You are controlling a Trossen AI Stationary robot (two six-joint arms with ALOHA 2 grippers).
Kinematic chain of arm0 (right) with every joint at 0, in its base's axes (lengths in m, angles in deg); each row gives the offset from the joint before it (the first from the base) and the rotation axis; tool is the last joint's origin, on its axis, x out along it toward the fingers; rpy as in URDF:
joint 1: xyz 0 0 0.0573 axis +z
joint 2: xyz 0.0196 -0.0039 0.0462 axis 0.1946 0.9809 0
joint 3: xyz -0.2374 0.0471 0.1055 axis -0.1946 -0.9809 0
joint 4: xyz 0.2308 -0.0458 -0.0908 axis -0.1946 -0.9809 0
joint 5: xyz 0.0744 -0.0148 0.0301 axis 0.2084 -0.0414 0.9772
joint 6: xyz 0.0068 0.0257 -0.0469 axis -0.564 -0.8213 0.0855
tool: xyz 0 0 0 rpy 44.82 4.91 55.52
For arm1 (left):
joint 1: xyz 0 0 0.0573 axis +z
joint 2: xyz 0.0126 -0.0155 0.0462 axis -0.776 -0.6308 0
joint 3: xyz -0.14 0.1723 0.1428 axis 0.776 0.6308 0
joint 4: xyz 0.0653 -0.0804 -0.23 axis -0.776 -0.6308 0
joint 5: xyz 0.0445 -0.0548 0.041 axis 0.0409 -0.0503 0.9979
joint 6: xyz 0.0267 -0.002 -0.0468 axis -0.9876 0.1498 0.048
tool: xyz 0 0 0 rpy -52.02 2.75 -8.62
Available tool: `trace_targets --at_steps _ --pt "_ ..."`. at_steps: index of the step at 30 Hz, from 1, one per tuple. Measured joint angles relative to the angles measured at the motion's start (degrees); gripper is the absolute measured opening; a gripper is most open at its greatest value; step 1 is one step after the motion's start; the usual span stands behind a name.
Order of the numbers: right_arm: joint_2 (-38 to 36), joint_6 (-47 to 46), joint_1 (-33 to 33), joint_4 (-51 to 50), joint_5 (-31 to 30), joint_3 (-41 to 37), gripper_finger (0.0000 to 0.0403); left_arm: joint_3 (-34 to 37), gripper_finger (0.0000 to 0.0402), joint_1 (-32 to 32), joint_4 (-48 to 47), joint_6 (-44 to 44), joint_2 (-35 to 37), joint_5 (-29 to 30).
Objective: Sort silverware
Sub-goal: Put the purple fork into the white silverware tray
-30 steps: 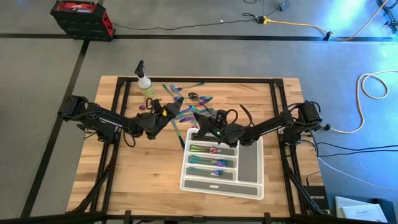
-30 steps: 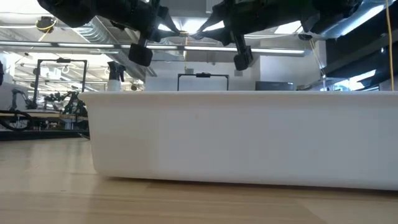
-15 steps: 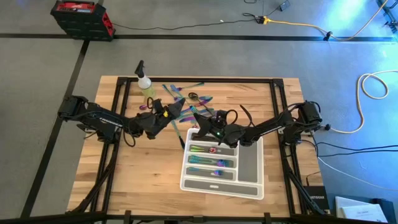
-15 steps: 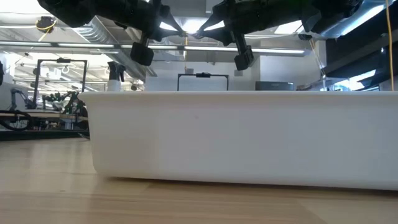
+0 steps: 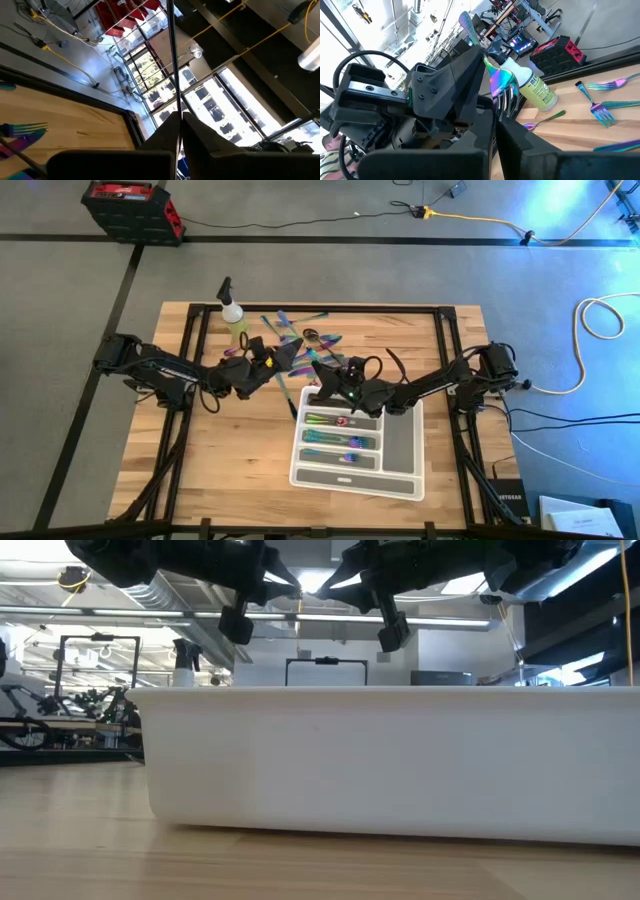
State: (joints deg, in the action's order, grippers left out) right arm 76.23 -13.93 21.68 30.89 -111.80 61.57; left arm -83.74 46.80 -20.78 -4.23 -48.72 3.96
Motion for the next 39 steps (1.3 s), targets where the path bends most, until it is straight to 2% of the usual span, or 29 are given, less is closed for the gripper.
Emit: trace_targets --at_steps 7,39 --pt "0.0 0.3 0.0 0.0 -1.0 0.0 0.0000 0.0 0.0002 0.1 -0.1 -1.2 0.0 -2.1" --pt "0.0 1.2 0.0 -0.2 -1.9 0.0 0.0001 0.0 0.0002 0.1 -0.4 0.7 0.0 -1.7"
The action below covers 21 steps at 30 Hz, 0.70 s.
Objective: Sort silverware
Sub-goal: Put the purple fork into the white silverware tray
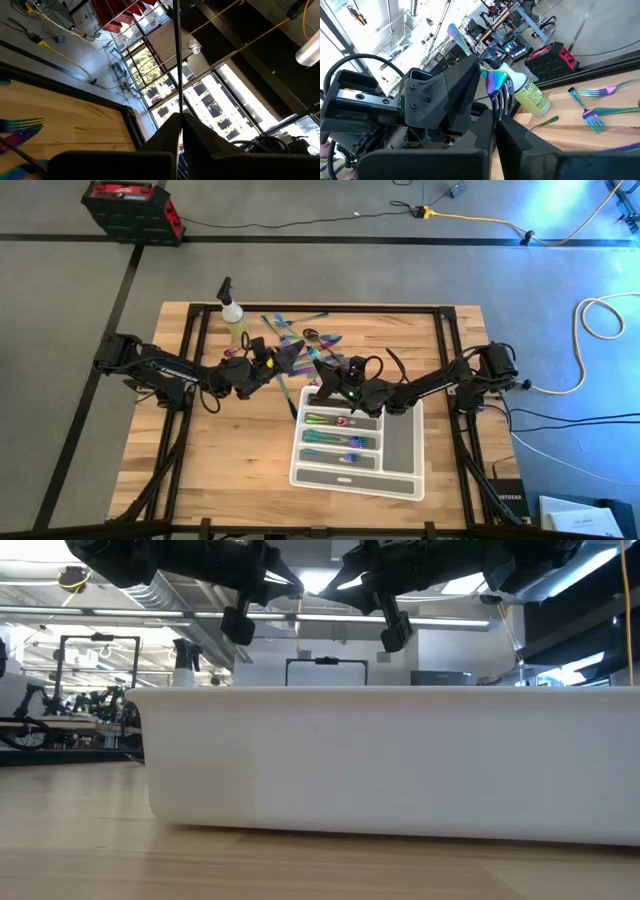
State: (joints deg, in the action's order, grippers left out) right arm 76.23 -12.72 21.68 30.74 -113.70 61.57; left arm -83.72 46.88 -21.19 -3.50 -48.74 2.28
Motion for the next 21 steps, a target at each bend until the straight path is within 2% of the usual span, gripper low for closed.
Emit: trace_targets --at_steps 13,21 --pt "-0.1 -0.2 0.0 -2.1 1.0 0.0 0.0004 0.0 0.0001 0.0 0.0 1.0 0.0 0.0" --pt "-0.1 -0.2 0.0 -2.6 1.1 0.0 0.0061 0.0 0.0001 -0.1 0.0 0.1 0.0 -0.5"
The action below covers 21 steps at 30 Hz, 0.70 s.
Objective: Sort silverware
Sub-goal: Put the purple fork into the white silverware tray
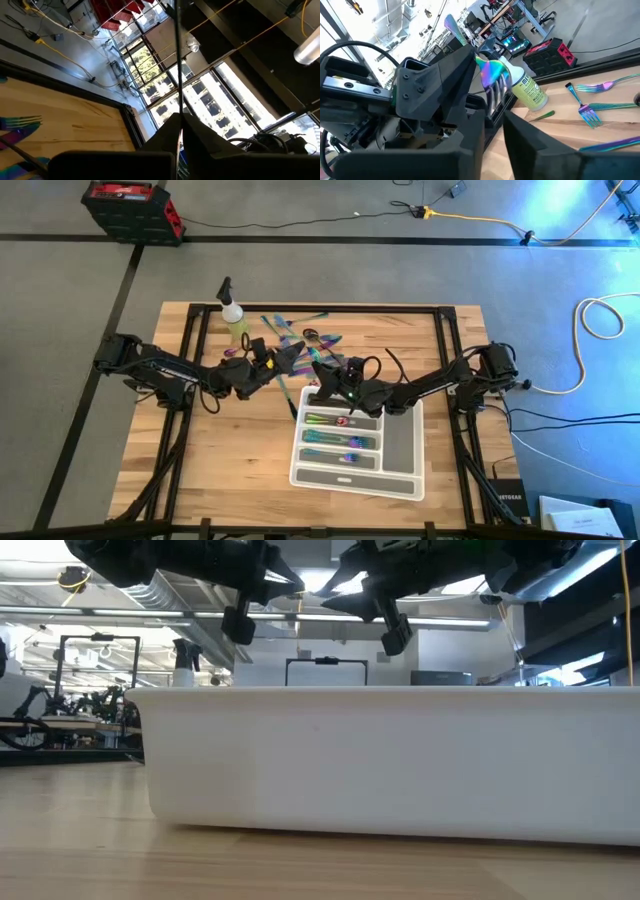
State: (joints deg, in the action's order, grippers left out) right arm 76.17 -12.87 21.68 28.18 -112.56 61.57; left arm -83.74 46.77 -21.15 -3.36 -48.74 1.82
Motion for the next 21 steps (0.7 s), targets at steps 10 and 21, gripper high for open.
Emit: trace_targets --at_steps 10,21 --pt "0.0 -0.9 0.8 -1.3 4.0 0.0 0.0122 0.0 0.0001 0.1 0.0 0.9 0.0 0.0" --pt "0.0 3.2 1.4 7.1 3.8 0.0 0.0195 0.0 0.0001 0.1 0.0 -0.5 0.0 0.0"
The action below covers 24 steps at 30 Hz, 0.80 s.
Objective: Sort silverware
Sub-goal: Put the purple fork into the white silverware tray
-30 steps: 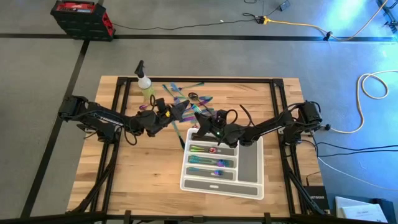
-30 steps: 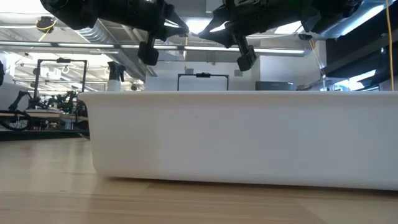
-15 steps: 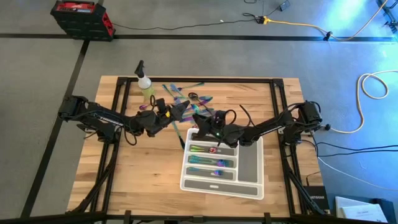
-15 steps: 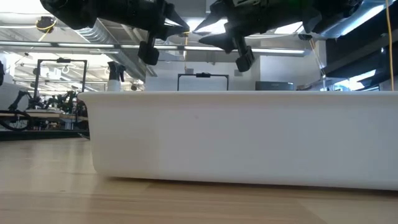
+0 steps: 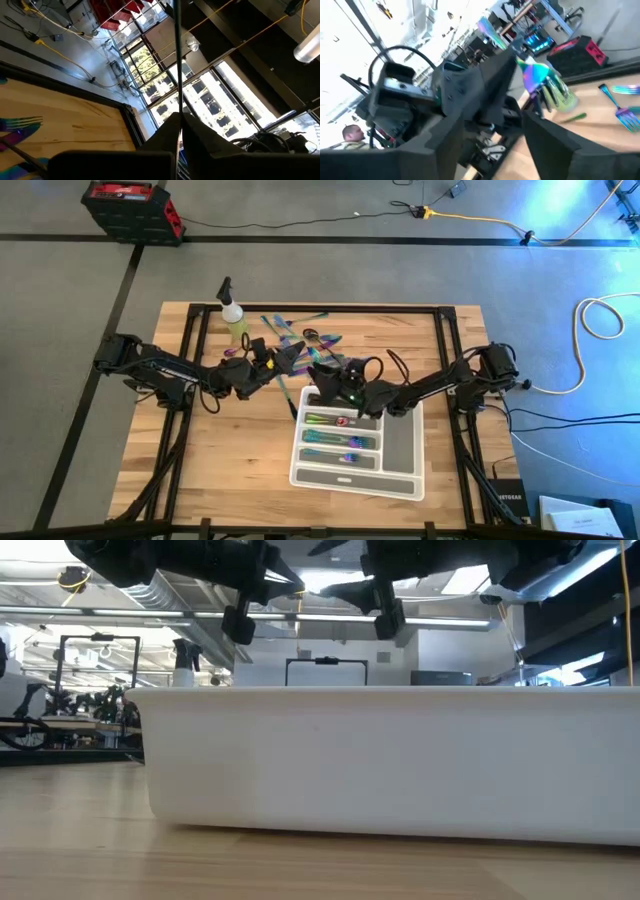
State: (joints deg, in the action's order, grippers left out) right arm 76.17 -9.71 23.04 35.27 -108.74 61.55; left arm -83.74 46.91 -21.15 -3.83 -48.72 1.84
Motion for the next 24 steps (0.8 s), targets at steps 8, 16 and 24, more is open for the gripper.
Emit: trace_targets --at_steps 8,16,24 --pt "0.0 -4.3 -2.6 -2.1 2.4 -0.1 0.0246 0.0 0.0001 0.0 0.0 0.4 0.0 0.0" --pt "0.0 -5.2 -4.1 -1.8 1.7 -0.1 0.0235 0.0 0.0001 0.0 0.0 0.3 0.0 -0.3" --pt "0.0 -7.4 -5.5 -1.9 3.6 -0.1 0.0199 0.0 0.0001 0.0 0.0 0.2 0.0 -1.3"
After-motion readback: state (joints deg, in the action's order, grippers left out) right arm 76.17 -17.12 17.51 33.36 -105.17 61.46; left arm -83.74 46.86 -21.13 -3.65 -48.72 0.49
